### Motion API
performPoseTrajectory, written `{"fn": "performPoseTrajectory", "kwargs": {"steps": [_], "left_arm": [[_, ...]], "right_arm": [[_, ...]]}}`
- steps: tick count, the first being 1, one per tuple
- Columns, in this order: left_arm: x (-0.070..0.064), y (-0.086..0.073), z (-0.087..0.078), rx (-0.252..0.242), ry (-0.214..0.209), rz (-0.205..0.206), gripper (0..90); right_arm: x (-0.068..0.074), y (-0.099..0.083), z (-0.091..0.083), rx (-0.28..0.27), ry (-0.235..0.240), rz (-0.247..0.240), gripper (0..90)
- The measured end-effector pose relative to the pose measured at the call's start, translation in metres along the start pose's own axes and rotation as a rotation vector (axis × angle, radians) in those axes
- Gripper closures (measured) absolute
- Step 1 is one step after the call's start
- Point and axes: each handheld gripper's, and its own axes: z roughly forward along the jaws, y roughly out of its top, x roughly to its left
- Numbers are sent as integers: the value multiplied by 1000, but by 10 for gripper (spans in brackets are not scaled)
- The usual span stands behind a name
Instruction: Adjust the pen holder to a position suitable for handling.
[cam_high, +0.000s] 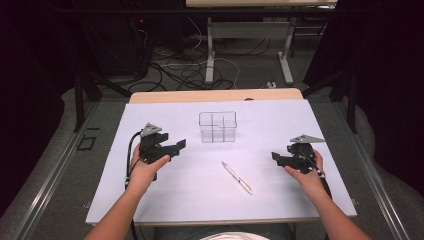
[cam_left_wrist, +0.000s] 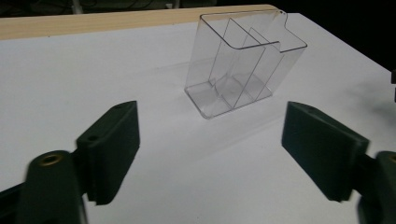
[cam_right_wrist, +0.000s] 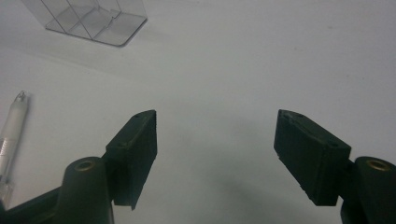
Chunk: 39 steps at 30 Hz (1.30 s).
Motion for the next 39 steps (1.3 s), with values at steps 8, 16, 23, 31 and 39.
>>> {"fn": "performPoseTrajectory", "kwargs": {"steps": [8,16,23,31,39], "left_arm": [[3,-9,-8,-34,-6,11,0],[8,-19,-9,-46,41,-9,2],[12,-25,-6,-38,67,-17,2],[16,-27,-8,-57,79,-34,2],[19,-29,-8,-44,75,-37,3]], "right_arm": [[6,3,4,25,9,-10,307],[17,9,6,37,64,-63,345],[30,20,8,72,131,-97,379],[51,36,13,116,194,-160,399],[70,44,23,195,245,-191,409]]}}
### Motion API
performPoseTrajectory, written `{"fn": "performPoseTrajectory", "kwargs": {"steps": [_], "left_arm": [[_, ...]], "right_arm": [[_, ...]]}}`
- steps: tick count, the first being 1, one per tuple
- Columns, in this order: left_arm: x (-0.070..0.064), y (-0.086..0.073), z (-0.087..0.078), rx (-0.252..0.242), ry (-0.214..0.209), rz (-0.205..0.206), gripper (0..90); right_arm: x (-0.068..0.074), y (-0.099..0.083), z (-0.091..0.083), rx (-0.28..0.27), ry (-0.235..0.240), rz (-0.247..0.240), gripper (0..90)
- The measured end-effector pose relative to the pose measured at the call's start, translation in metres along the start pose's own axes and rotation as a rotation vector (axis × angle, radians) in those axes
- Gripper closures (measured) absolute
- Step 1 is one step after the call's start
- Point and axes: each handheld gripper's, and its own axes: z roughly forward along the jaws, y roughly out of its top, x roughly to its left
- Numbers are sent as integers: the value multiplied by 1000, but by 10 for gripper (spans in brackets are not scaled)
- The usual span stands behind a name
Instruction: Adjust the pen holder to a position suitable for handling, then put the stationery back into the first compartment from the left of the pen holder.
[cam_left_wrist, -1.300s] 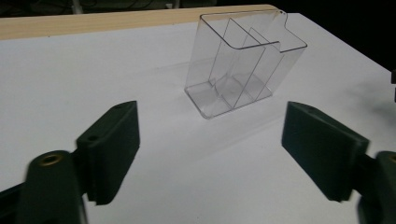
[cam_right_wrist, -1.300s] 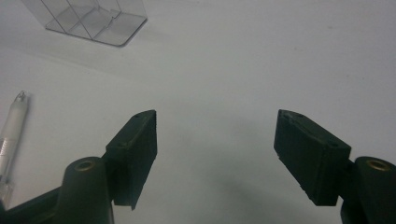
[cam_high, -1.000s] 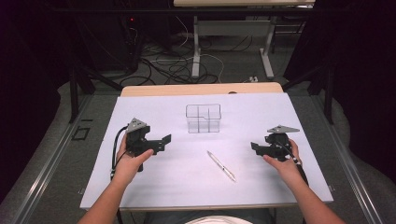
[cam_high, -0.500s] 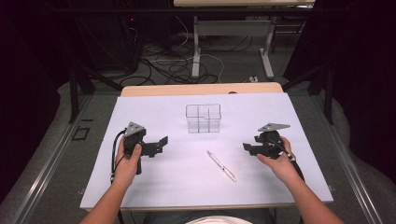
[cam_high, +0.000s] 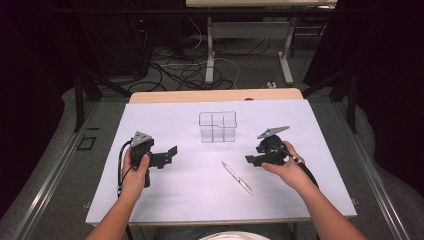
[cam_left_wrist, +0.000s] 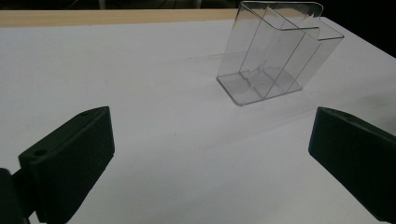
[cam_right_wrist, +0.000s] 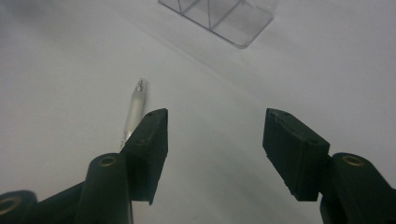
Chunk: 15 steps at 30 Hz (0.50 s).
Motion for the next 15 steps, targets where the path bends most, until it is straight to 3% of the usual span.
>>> {"fn": "performPoseTrajectory", "kwargs": {"steps": [2,5,11,12,15], "left_arm": [[0,0,0,-2,0,1,3],[1,0,0,-3,3,-2,4],[1,-1,0,-9,4,-10,4],[1,-1,-1,-2,3,-5,4],[1,-2,0,-9,4,-14,4]], "right_arm": [[3,3,3,26,4,-2,409],[9,9,6,69,14,46,409],[14,22,13,100,56,95,491],[14,24,13,128,57,87,498],[15,28,18,138,75,98,520]]}}
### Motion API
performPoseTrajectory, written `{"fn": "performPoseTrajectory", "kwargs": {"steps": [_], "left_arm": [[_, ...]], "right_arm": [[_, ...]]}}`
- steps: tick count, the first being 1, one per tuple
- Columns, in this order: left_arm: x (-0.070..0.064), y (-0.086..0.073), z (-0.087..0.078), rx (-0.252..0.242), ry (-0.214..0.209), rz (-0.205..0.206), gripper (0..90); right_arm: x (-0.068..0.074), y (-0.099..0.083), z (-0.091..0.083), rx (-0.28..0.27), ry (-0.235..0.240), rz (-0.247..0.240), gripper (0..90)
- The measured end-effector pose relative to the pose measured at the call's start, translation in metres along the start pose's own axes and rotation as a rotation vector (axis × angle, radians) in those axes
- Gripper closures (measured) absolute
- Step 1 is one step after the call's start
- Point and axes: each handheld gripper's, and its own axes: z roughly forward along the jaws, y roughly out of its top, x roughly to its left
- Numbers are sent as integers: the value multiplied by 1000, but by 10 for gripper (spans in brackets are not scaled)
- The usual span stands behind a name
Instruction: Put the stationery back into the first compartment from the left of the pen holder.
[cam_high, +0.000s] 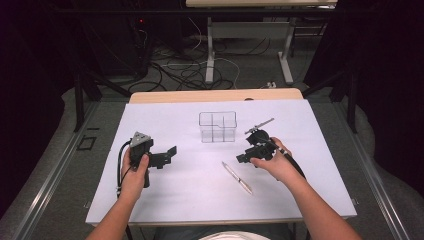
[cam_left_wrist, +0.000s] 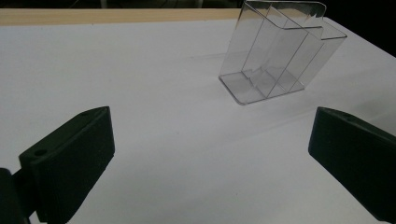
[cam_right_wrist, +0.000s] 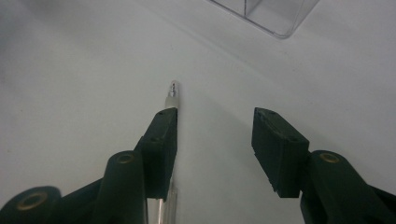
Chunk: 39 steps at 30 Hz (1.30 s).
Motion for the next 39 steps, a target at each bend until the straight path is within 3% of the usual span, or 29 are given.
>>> {"fn": "performPoseTrajectory", "kwargs": {"steps": [1,2,4,7,9,10,15,16,21,27,29,30,31,33,39], "left_arm": [[0,0,0,1,0,0,4],[1,0,0,6,1,6,5],[1,-1,-1,9,0,7,5],[1,-1,-1,10,1,4,5],[1,-1,-1,11,0,5,5],[1,-1,-1,11,0,5,5],[1,-1,-1,14,3,2,6],[2,-1,-1,14,3,2,6],[2,-2,-1,17,0,2,7],[1,-2,0,15,-3,5,8],[1,-2,0,16,-5,5,8],[1,-2,0,18,-4,5,8],[1,-2,0,17,-4,5,8],[1,-2,1,19,-5,6,8],[1,-2,1,23,-7,4,8]], "right_arm": [[0,3,-2,62,-4,-7,525],[0,4,-1,70,-8,1,528],[0,4,5,38,11,-2,553],[2,5,6,82,13,0,580],[2,5,9,82,18,-2,590],[4,5,9,94,26,19,593],[9,6,16,112,19,5,620],[13,7,18,154,26,11,631],[15,10,24,184,49,-3,655],[14,13,33,240,50,23,682],[13,15,34,246,74,34,685],[13,16,35,249,52,34,686],[13,17,35,254,59,27,689],[12,16,38,204,74,37,691],[14,20,39,266,43,39,691]]}}
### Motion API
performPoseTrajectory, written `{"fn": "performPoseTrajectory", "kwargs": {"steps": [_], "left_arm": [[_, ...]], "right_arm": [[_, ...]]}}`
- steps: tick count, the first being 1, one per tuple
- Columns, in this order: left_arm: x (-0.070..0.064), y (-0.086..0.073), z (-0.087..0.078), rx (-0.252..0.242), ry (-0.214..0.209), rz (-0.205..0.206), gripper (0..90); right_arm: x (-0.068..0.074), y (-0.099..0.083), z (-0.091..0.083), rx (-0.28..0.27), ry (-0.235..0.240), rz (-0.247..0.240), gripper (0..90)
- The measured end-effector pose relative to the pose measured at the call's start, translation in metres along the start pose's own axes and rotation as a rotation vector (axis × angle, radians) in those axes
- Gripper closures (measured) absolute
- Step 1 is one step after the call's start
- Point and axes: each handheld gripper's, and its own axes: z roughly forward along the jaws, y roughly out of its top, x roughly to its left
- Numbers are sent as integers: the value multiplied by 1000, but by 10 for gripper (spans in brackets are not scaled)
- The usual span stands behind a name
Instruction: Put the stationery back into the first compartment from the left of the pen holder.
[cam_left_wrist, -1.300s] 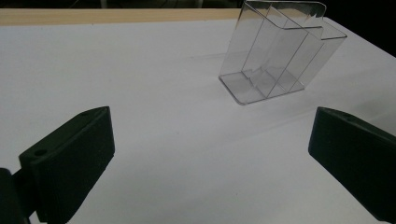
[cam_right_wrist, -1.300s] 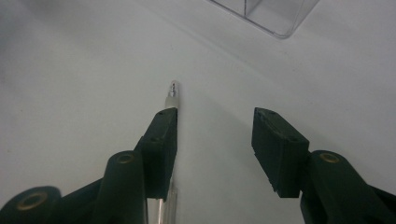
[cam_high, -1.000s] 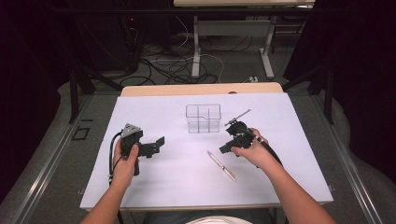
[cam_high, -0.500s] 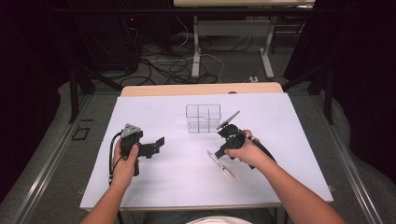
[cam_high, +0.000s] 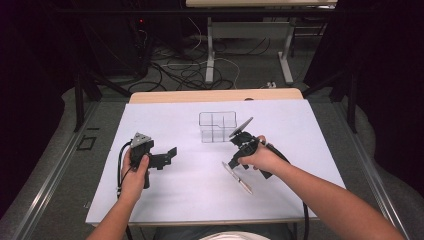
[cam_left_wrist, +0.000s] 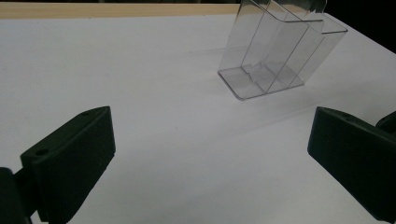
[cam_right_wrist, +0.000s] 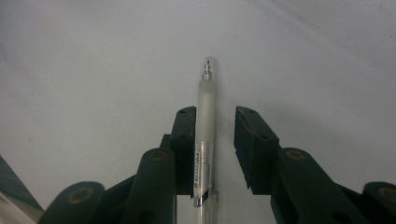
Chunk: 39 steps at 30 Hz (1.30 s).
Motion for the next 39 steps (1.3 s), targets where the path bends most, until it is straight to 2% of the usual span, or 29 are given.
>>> {"fn": "performPoseTrajectory", "kwargs": {"steps": [3,4,5,6,7,8,9,10,11,12,13,14,16,17,19,23,24,26,28,29,32,39], "left_arm": [[0,0,0,0,0,0,8],[0,0,0,0,-1,0,9],[0,0,0,0,-1,0,9],[0,0,0,0,-2,0,9],[0,0,0,0,-2,0,9],[0,0,0,0,-1,0,9],[0,0,0,0,-1,0,9],[1,0,0,0,-1,0,9],[1,0,0,0,-1,-1,9],[1,0,0,0,-2,-2,9],[1,0,0,0,-1,-2,9],[1,0,0,2,-1,-1,9],[1,0,0,2,-2,0,9],[0,0,0,2,-2,0,9],[0,0,0,1,-2,0,9],[1,0,0,1,-1,-1,9],[1,0,0,1,-1,-1,9],[1,-1,1,2,-1,1,10],[1,-1,1,3,-2,2,9],[1,-1,1,4,-2,3,9],[0,-1,1,4,-2,3,10],[1,-1,1,4,-3,1,10]], "right_arm": [[1,2,1,-6,-14,21,683],[2,2,4,-52,-2,30,683],[2,3,5,-61,-5,36,682],[3,5,2,-12,-6,47,682],[3,9,-2,62,-27,33,682],[3,10,-2,72,-24,39,683],[1,10,0,37,-5,24,683],[3,8,7,-71,16,66,683],[4,8,9,-86,30,96,684],[5,9,8,-67,32,107,689],[3,15,-2,113,-16,45,692],[3,19,-5,184,-35,24,695],[5,14,8,21,12,68,703],[6,13,12,-33,25,79,705],[9,16,11,25,13,97,708],[10,20,10,71,-3,44,714],[11,21,10,82,-5,57,715],[11,23,11,97,-18,50,717],[9,25,9,152,-26,27,723],[10,25,11,148,-30,48,726],[11,24,17,114,-21,67,733],[11,25,20,153,-30,65,740]]}}
